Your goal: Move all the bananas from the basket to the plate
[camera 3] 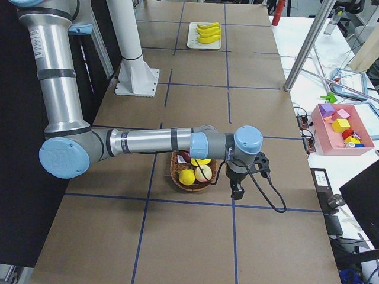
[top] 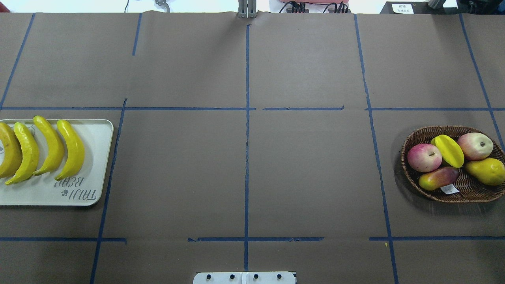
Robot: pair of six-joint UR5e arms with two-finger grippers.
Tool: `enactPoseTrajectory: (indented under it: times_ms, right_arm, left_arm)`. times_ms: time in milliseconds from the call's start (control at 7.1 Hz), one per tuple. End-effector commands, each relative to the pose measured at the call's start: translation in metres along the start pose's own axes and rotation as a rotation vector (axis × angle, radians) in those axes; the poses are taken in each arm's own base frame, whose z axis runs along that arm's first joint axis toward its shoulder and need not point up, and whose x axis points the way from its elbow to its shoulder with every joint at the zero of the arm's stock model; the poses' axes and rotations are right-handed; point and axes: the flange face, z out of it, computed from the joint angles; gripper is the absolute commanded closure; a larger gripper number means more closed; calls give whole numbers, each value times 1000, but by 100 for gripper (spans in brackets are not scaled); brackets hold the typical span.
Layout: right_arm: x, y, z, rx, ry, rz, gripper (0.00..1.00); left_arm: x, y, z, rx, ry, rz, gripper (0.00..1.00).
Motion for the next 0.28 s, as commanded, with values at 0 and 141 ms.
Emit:
enactPoseTrajectory:
  times_ms: [0, 141]
  right_arm:
    - [0, 0, 0, 1, -1, -1, 0]
    - [1, 2, 2, 7, -2, -6, 0]
  left_arm:
    - [0, 0, 0, 0, 0, 0, 0]
    - [0, 0, 1, -1, 0, -1, 0]
